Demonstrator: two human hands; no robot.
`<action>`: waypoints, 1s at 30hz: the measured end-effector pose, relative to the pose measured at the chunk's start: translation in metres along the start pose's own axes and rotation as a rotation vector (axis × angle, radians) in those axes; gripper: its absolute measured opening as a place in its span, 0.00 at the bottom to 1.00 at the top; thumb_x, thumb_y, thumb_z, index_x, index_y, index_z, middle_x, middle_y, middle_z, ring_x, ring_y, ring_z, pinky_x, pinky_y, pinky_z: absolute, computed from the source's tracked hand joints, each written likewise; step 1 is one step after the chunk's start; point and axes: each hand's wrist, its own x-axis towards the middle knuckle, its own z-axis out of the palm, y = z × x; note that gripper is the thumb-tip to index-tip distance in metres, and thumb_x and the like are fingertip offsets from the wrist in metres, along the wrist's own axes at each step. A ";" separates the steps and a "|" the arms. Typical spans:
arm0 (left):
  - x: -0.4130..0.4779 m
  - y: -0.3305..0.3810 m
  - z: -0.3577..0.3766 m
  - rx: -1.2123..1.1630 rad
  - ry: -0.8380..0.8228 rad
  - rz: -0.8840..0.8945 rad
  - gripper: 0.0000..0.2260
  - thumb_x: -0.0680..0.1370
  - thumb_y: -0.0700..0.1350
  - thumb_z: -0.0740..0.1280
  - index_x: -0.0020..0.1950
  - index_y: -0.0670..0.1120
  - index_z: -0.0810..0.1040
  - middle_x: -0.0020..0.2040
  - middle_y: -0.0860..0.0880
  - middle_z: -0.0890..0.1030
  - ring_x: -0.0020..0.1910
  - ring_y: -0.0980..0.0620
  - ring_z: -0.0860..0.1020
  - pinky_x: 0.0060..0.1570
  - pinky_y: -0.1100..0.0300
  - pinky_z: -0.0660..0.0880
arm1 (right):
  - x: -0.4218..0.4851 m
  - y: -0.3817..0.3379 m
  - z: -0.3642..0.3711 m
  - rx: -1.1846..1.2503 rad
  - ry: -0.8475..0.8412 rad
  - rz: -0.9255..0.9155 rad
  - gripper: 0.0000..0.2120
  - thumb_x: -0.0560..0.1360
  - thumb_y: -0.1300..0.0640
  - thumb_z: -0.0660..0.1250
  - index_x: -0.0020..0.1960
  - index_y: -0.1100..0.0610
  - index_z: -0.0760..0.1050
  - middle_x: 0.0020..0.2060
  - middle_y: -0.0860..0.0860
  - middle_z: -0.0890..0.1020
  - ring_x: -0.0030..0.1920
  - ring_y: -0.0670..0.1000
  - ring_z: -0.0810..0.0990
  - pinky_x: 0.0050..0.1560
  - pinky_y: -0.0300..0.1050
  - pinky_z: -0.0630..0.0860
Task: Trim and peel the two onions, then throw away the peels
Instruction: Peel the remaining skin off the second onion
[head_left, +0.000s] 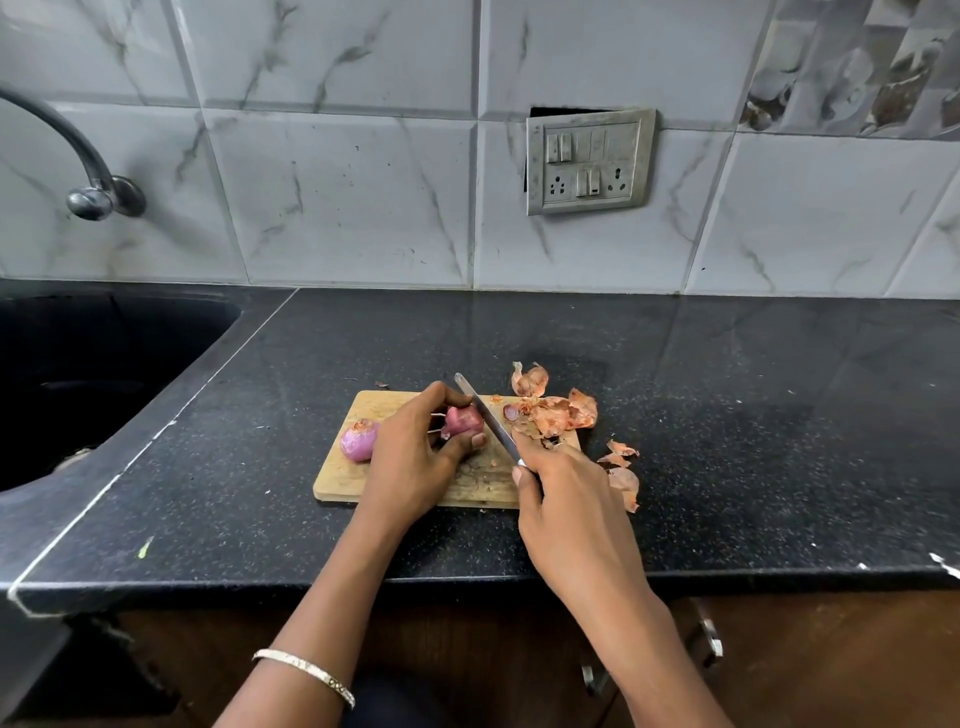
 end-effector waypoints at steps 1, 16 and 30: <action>0.000 -0.001 0.000 0.001 0.004 -0.004 0.14 0.72 0.43 0.79 0.53 0.51 0.79 0.47 0.59 0.83 0.49 0.57 0.82 0.52 0.51 0.81 | 0.001 -0.001 0.000 -0.011 -0.007 -0.001 0.22 0.84 0.51 0.56 0.78 0.43 0.64 0.63 0.51 0.78 0.60 0.54 0.79 0.51 0.49 0.76; 0.007 -0.004 0.002 -0.069 0.030 -0.105 0.15 0.68 0.43 0.81 0.49 0.57 0.81 0.46 0.58 0.84 0.48 0.55 0.83 0.53 0.48 0.81 | 0.000 -0.014 0.000 -0.113 -0.033 0.007 0.26 0.83 0.58 0.60 0.79 0.45 0.62 0.62 0.48 0.79 0.58 0.54 0.81 0.49 0.48 0.77; 0.007 -0.005 0.004 -0.061 0.039 -0.144 0.16 0.67 0.46 0.82 0.49 0.58 0.82 0.46 0.57 0.85 0.47 0.54 0.84 0.52 0.49 0.81 | 0.008 -0.017 0.002 -0.127 -0.013 0.004 0.25 0.82 0.58 0.61 0.77 0.46 0.64 0.63 0.49 0.79 0.59 0.54 0.81 0.50 0.49 0.78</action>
